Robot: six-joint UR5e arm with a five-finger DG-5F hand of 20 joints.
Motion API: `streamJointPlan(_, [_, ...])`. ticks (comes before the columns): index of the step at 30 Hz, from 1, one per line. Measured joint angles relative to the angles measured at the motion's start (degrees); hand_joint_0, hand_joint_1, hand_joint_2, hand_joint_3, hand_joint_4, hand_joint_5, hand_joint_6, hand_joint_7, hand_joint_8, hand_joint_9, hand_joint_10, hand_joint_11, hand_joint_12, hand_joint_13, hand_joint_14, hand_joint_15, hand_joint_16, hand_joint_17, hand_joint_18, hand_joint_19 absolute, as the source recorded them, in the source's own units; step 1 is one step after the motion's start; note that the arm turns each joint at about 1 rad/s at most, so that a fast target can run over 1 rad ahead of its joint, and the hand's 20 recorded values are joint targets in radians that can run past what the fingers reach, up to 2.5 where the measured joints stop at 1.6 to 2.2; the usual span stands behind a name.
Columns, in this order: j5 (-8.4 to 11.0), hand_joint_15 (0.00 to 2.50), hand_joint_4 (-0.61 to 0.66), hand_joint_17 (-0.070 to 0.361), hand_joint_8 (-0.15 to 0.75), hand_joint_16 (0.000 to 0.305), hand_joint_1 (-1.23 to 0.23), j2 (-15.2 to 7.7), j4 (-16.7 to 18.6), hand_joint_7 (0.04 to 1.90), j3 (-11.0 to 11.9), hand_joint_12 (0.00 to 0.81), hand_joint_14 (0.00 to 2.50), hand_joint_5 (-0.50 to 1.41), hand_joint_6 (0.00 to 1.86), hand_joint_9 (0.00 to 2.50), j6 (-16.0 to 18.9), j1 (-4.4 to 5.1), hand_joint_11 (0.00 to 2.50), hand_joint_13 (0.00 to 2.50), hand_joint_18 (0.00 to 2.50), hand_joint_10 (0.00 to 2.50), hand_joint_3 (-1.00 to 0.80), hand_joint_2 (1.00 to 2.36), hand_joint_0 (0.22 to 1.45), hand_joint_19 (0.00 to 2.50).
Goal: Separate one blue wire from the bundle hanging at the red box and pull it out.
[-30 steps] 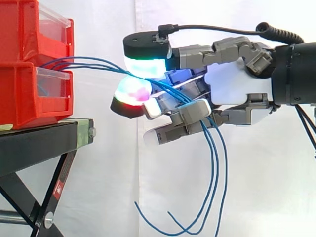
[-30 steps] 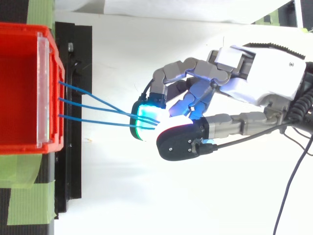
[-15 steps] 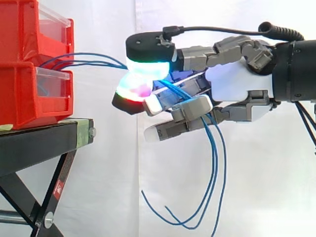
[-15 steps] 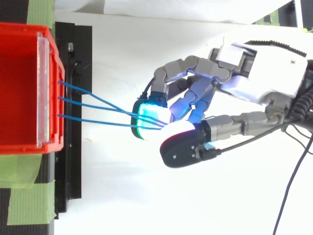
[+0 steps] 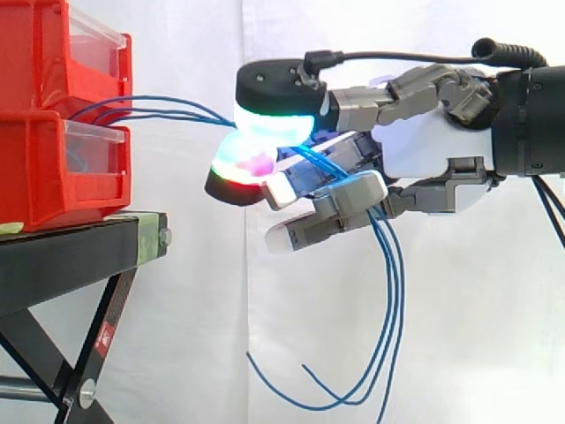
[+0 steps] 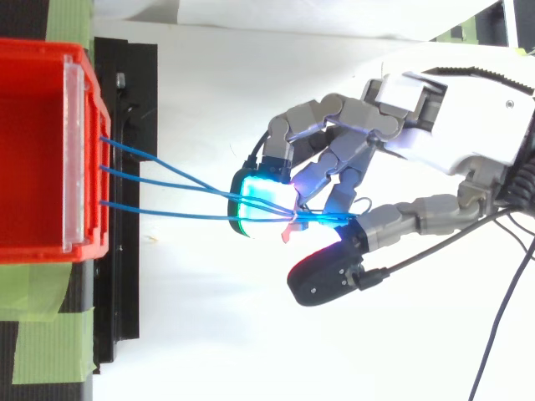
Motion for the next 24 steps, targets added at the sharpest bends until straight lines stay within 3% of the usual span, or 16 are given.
streamJointPlan(2, [-0.01,1.54,0.26,0.089,0.385,0.040,-0.62,0.01,-0.18,1.03,-0.01,0.306,0.01,-0.20,0.75,1.06,-0.18,-0.09,0.91,1.50,0.54,0.02,-0.50,1.00,0.57,0.45])
streamJointPlan(7, [-0.01,1.54,0.26,0.094,0.389,0.042,-0.53,0.01,-0.30,1.06,0.00,0.293,0.01,-0.19,0.73,1.09,-1.17,-0.28,0.90,1.52,0.55,0.02,-0.50,1.00,0.58,0.47])
streamJointPlan(18, [-0.01,1.56,0.22,0.096,0.393,0.042,-0.65,0.01,-0.32,1.09,-0.01,0.288,0.01,-0.20,0.77,1.07,-2.60,-0.33,0.92,1.52,0.58,0.02,-0.29,1.02,0.65,0.48])
streamJointPlan(24, [-0.01,1.56,0.22,0.096,0.387,0.042,-0.71,0.01,-0.32,1.00,0.01,0.288,0.01,-0.21,0.82,1.08,-2.64,-0.34,0.91,1.52,0.59,0.02,-0.21,1.02,0.66,0.47])
